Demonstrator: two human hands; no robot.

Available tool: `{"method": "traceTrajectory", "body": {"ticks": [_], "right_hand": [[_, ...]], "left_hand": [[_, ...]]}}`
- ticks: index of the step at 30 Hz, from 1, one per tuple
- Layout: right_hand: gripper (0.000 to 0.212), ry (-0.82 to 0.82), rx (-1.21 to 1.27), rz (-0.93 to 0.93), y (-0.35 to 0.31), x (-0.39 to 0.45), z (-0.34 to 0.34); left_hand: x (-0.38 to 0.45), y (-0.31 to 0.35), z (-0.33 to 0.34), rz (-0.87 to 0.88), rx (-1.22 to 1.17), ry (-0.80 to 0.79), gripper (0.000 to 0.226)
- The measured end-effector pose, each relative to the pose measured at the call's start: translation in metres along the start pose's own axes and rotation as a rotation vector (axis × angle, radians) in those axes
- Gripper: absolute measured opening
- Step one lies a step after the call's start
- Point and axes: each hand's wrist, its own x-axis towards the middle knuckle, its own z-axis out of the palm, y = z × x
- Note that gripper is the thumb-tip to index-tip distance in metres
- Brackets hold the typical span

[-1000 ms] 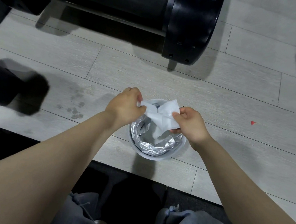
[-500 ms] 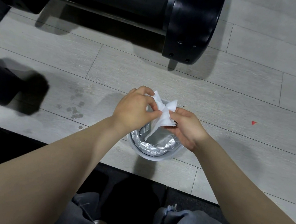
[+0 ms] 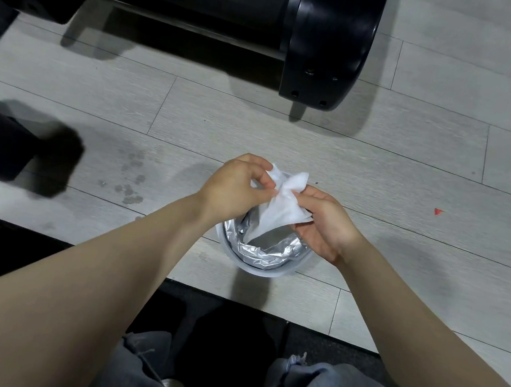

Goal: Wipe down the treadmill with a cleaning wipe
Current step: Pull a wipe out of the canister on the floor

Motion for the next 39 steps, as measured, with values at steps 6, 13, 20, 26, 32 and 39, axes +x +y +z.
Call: {"method": "traceTrajectory", "body": {"ticks": [6, 13, 20, 26, 32, 39], "right_hand": [[0.02, 0.225, -0.616, -0.057, -0.004, 0.0, -0.014], [0.013, 0.36, -1.437, 0.019, -0.016, -0.007, -0.018], [0.027, 0.342, -1.724, 0.043, -0.025, -0.001, 0.006], [0.054, 0.283, -1.905, 0.032, -0.012, 0.0, -0.005], [0.045, 0.125, -1.96, -0.168, 0.0, 0.012, 0.017], [0.025, -0.205, -1.827, 0.384, 0.011, 0.032, 0.033]], "left_hand": [[0.001, -0.006, -0.028, -0.171, -0.252, 0.214, 0.024], [-0.006, -0.021, -0.061, -0.244, -0.4, 0.427, 0.01], [-0.003, -0.028, -0.074, -0.352, -0.464, 0.621, 0.007], [-0.004, -0.039, -0.084, -0.342, -0.239, 0.737, 0.007], [-0.002, -0.033, -0.086, -0.279, -0.313, 0.715, 0.006], [0.0, -0.006, -0.085, -0.196, -0.437, 0.555, 0.009]]}}
